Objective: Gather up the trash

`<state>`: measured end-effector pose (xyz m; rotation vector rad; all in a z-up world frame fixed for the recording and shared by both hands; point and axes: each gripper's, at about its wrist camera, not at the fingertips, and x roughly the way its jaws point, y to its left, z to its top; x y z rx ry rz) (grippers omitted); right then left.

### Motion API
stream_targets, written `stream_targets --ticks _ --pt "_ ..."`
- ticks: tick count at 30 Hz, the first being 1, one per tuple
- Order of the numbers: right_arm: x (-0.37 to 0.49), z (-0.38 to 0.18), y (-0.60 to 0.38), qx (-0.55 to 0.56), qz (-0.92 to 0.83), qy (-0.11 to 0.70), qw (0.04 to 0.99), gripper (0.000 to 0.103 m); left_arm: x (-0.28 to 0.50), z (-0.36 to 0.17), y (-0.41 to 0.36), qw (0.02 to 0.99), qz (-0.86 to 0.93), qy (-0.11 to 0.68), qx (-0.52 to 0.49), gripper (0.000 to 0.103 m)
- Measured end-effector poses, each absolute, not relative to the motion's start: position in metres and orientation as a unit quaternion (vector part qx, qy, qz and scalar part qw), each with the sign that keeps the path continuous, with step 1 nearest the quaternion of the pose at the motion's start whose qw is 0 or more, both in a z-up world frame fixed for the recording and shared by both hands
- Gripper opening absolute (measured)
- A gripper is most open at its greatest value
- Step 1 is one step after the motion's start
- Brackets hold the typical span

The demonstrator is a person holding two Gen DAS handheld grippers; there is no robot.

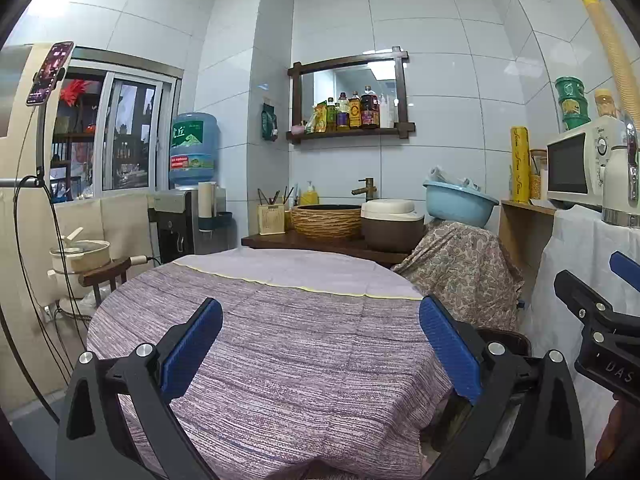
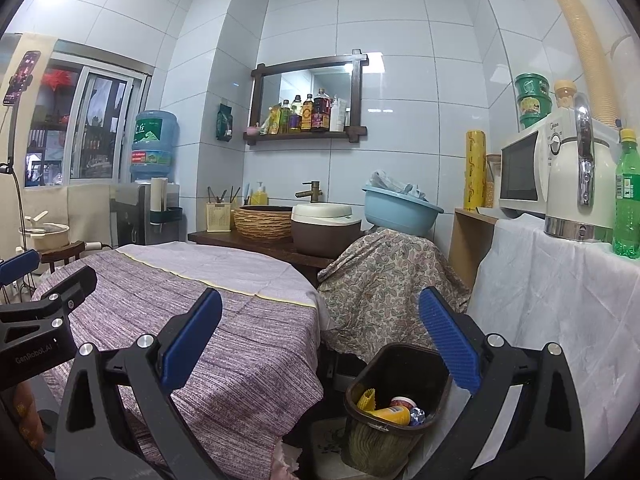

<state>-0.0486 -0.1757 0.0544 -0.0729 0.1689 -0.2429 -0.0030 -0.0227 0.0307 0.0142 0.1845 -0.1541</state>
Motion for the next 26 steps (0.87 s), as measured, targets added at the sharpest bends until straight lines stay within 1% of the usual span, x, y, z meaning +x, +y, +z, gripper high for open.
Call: stream_targets --ticks 26 --pt "-0.0498 0.0566 -0.1807 -0.039 -0.119 0.083 0.989 0.097 0.0028 0.0358 -0.0126 0.992 -0.084 0.098 0.012 0.098"
